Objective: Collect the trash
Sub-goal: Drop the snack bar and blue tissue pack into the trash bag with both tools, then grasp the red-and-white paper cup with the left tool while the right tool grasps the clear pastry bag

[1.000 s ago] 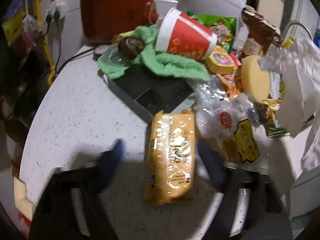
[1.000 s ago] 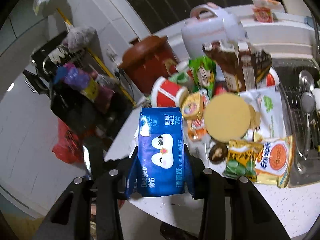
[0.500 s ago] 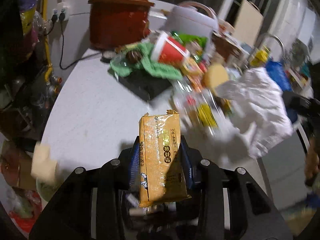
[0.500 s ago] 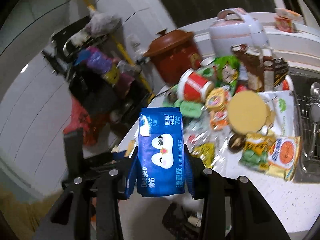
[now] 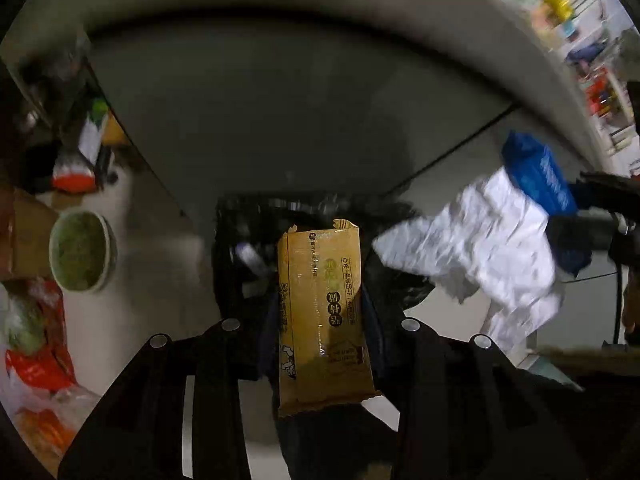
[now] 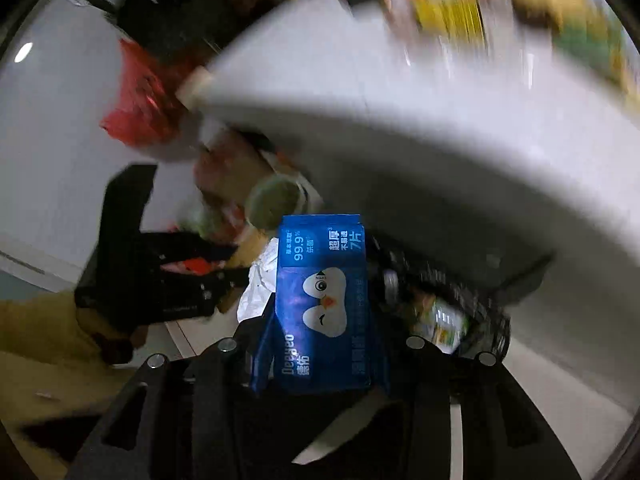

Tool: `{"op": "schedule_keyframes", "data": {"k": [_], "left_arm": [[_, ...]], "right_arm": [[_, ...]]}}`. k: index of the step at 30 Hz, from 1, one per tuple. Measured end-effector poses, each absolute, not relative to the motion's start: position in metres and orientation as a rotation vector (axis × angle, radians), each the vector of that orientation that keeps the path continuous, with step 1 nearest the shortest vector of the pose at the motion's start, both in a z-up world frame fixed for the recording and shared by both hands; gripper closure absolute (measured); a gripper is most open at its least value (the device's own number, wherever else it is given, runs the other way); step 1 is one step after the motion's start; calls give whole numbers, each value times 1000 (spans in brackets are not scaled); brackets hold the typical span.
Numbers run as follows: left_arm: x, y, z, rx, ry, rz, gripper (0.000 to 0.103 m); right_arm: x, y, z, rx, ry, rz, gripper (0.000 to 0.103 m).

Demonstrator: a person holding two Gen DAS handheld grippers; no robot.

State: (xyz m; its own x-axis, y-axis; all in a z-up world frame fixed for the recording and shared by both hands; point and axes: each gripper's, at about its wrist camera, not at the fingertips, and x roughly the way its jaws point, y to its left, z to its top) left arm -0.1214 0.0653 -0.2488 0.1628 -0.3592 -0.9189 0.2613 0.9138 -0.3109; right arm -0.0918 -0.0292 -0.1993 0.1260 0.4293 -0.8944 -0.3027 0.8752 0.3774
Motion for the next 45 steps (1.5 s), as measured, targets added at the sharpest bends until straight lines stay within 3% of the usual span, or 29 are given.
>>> {"op": "schedule_keyframes", "data": {"k": [7, 12, 13, 14, 15, 16, 22, 28, 34, 36, 39, 42, 45], "left_arm": [[-98, 41, -366, -56, 1466, -414, 67], [-87, 27, -426, 54, 1555, -386, 67], [-86, 28, -435, 67, 1571, -363, 63], [-84, 29, -443, 76, 1590, -328, 50], [-83, 30, -449, 86, 1601, -296, 42], [-81, 32, -455, 102, 1606, -250, 33], [-78, 31, -461, 130, 1613, -178, 28], [-75, 31, -419, 94, 1559, -154, 28], [-83, 31, -323, 75, 1417, -223, 28], [-90, 31, -296, 86, 1377, -242, 27], [-107, 37, -244, 91, 1298, -264, 21], [-114, 42, -212, 90, 1239, -266, 18], [-110, 44, -190, 89, 1194, -238, 18]], "right_arm": [[-91, -38, -341, 67, 1468, 353, 63], [-83, -44, -412, 24, 1545, 268, 62], [-81, -46, -419, 20, 1550, 258, 61], [-79, -48, -427, 25, 1556, 245, 56], [-77, -50, -434, 21, 1556, 221, 40], [-76, -52, -437, 0, 1544, 189, 31], [-66, -63, -434, 11, 1536, 145, 23], [-68, -63, -374, 42, 1457, 204, 23], [-74, -48, -242, 101, 1285, 393, 23], [-77, -40, -180, 108, 1176, 481, 19], [-75, -32, -108, 94, 1003, 530, 5], [-58, -29, -59, 45, 824, 492, 5], [-28, -31, -50, -1, 771, 379, 5]]}}
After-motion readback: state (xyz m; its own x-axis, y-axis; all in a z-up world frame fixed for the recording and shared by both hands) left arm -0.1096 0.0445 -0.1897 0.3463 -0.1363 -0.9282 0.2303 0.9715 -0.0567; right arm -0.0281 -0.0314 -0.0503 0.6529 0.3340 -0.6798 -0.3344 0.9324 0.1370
